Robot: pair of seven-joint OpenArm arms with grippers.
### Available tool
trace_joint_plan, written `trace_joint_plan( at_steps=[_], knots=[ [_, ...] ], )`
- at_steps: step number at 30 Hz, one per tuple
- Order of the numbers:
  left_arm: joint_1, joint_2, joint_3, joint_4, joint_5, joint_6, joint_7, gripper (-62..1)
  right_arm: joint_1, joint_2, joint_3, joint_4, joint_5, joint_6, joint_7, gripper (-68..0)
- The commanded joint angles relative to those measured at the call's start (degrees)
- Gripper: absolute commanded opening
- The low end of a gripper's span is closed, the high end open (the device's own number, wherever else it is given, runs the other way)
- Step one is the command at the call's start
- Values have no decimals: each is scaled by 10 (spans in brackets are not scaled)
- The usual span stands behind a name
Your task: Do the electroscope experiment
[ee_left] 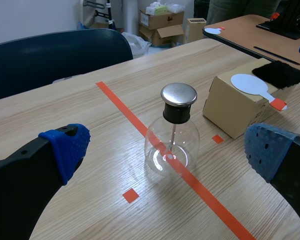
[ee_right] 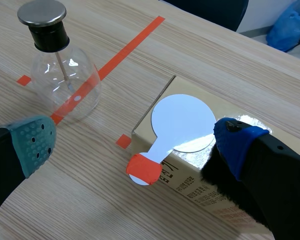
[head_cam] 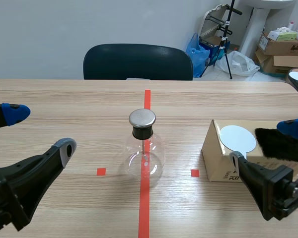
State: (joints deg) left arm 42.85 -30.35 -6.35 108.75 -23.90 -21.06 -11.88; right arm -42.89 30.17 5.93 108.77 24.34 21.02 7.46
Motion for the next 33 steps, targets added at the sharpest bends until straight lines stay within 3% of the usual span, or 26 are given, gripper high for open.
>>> trace_joint_plan(
  at_steps=[1, 6, 21, 25, 29, 33],
  knots=[
    [-2, -2, -1, 9, -5, 1, -8, 14, 0, 6, 9, 14, -9, -2, 10, 4],
    [-2, -1, -1, 9, -5, 1, -8, 14, -13, 6, 12, 14, -56, -22, 14, 4],
    [-2, -2, -1, 9, -5, -4, -7, 14, -88, 6, 39, 14, -181, -28, 85, 4],
    [-2, -2, -1, 9, -5, -4, -7, 14, -109, 6, 39, 14, -245, -54, 112, 4],
    [-2, -2, -1, 9, -5, -3, -7, 14, -128, 5, 38, 14, -330, -103, 123, 4],
    [-2, -2, -1, 9, -5, -3, -5, 14, -135, -23, 38, 14, -438, -153, 129, 4]
  ],
)
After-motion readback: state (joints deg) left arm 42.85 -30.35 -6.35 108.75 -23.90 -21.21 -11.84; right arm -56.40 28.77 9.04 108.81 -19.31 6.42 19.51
